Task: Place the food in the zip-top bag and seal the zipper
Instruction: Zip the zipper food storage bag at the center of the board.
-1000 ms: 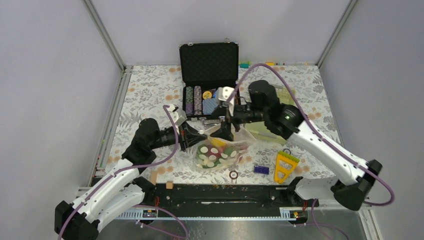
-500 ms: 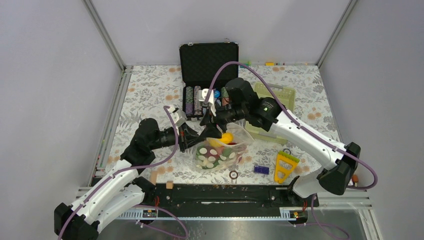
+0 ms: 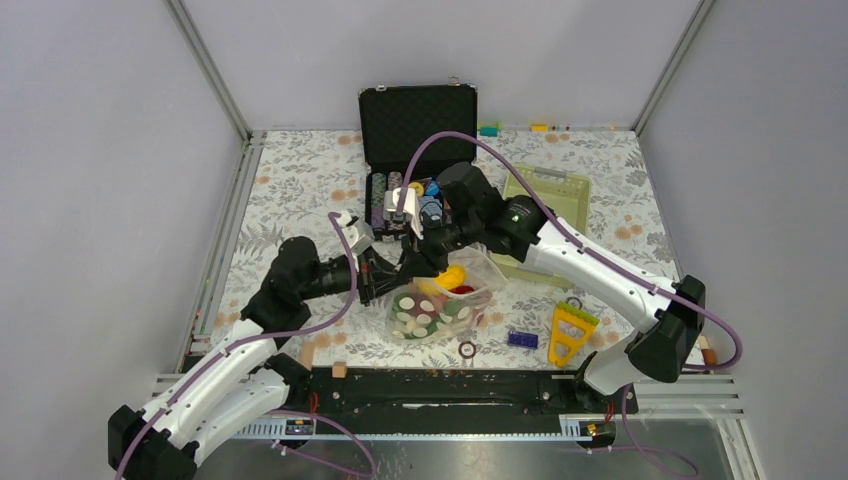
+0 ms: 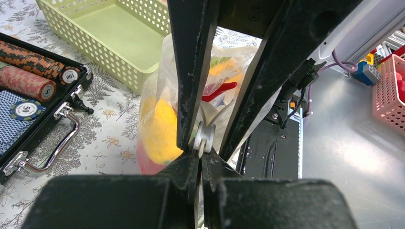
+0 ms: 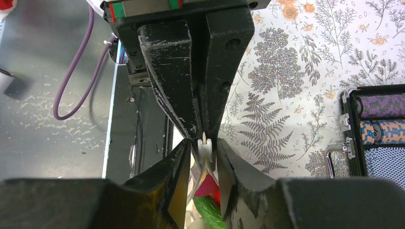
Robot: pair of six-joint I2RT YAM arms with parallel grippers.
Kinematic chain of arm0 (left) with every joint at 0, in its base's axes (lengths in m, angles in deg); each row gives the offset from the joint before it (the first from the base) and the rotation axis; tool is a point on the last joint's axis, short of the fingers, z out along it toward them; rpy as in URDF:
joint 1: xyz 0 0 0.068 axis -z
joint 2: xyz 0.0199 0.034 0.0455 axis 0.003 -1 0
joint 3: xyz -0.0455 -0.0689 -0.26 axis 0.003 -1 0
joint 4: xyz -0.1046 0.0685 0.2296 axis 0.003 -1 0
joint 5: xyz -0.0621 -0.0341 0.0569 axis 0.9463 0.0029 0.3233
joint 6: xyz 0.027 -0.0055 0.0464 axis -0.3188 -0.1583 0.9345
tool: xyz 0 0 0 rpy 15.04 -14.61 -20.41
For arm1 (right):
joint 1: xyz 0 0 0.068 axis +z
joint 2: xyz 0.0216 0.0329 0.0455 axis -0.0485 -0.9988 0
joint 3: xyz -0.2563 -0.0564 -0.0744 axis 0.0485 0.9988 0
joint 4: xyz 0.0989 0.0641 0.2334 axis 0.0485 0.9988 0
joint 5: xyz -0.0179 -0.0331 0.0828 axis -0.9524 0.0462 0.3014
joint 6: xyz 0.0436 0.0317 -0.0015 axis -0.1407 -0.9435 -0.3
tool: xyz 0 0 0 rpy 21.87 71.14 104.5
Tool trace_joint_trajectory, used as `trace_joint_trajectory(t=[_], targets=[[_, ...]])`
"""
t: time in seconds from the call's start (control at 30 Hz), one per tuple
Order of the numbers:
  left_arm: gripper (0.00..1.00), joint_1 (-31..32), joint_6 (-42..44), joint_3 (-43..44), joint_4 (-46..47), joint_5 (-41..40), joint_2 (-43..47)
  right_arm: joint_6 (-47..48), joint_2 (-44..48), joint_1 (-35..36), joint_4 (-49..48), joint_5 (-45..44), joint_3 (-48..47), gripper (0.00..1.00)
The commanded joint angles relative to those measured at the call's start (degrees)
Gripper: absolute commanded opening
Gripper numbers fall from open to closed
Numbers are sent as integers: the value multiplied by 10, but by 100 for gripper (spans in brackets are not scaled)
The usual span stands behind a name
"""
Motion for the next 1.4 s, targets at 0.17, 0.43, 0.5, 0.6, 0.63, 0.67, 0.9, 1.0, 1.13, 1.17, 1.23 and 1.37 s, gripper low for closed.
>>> trace_joint_trajectory(t=[0.17,0.43,0.5,0.6,0.63,0.67,0.9,1.0,1.13,1.17,1.23,1.37], targets=[[0,0,15,27,15,1,12,11,4,7,25,17,-28,13],[0,0,0,9,39,-21,34,46,4,7,70,8,-27,0],[0,0,-10,1,46,-40,41,52,10,7,72,-13,-20,0],[0,0,-22,-9,52,-76,49,66,16,7,86,-47,-13,0],[0,0,-25,-12,54,-82,51,72,19,7,89,-57,-9,0],[0,-1,-28,-16,57,-85,54,78,22,7,90,-68,-4,0],[0,0,-36,-33,57,-114,72,98,40,6,101,-113,20,0],[0,-1,-38,-35,51,-137,80,103,52,6,102,-125,31,0],[0,0,-41,-38,44,-174,93,108,64,3,105,-137,45,0],[0,-1,-42,-39,40,-187,95,108,66,1,104,-140,48,0],[0,-1,-53,-41,35,-238,103,106,71,-3,104,-147,51,0],[0,-1,-60,-45,28,-304,115,104,79,-10,103,-159,60,0]])
